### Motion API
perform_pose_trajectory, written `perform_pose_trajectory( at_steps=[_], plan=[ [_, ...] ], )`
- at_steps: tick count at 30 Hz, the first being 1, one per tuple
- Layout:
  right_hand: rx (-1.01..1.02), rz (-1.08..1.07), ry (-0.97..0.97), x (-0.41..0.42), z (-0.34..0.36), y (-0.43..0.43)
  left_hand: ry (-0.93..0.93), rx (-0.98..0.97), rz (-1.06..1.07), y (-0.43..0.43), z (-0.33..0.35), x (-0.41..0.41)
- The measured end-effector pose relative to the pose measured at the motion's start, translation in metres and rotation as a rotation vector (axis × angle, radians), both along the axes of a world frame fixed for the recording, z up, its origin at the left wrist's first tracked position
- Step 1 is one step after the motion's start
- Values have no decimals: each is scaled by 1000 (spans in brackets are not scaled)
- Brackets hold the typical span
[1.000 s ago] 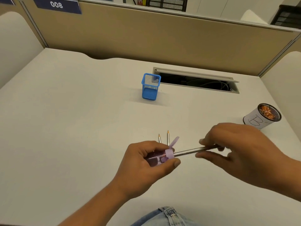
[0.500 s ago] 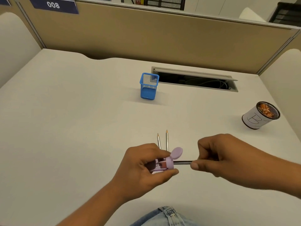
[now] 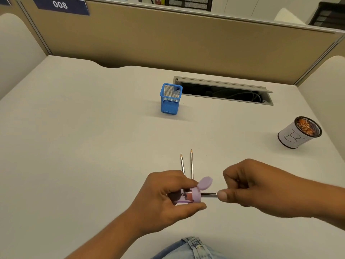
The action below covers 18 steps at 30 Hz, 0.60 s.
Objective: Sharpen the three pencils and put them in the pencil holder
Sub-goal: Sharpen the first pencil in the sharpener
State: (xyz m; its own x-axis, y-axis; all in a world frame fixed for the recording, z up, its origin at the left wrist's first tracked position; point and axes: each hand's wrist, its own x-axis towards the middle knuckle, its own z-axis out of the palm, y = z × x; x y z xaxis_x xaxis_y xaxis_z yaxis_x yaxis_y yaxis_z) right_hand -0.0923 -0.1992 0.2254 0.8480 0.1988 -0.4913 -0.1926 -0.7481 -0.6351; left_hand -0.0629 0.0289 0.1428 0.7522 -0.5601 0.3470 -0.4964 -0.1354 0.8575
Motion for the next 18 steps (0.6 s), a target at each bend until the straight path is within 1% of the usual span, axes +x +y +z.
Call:
perform_pose_trajectory(
  at_steps=[1, 2, 3, 5, 6, 7, 8, 9, 10, 12, 13, 16, 18],
  plan=[
    [36, -23, 36, 0, -2, 0, -12, 1, -8, 1, -1, 1],
    [-3, 3, 12, -1, -3, 2, -13, -1, -10, 2, -2, 2],
    [-115, 78, -78, -3, -3, 4, 0, -6, -4, 2, -3, 3],
    [-444, 295, -384, -9, -4, 7, 89, -36, 23, 3, -6, 7],
    [-543, 367, -549, -11, -4, 8, 150, -61, 36, 3, -7, 8],
    [-588, 413, -675, -12, -4, 8, 199, -82, 45, 3, -8, 9],
    [-592, 448, -753, -11, -6, 7, 225, -95, 50, 2, -8, 10],
    [-588, 482, -799, -8, -7, 6, 225, -95, 50, 2, -8, 11],
    [-588, 495, -795, -7, -9, 5, 199, -87, 49, 1, -8, 12],
    [-562, 432, -666, -6, -9, 9, 113, -48, 41, 2, -6, 16],
    [-529, 363, -545, -5, -9, 11, 74, -24, 30, 2, -5, 17],
    [-266, 134, -116, 4, -9, 7, -6, 22, -19, 2, -5, 19],
    [-84, 47, 142, 12, -9, 4, -29, 37, -31, 1, -7, 18]
  ],
)
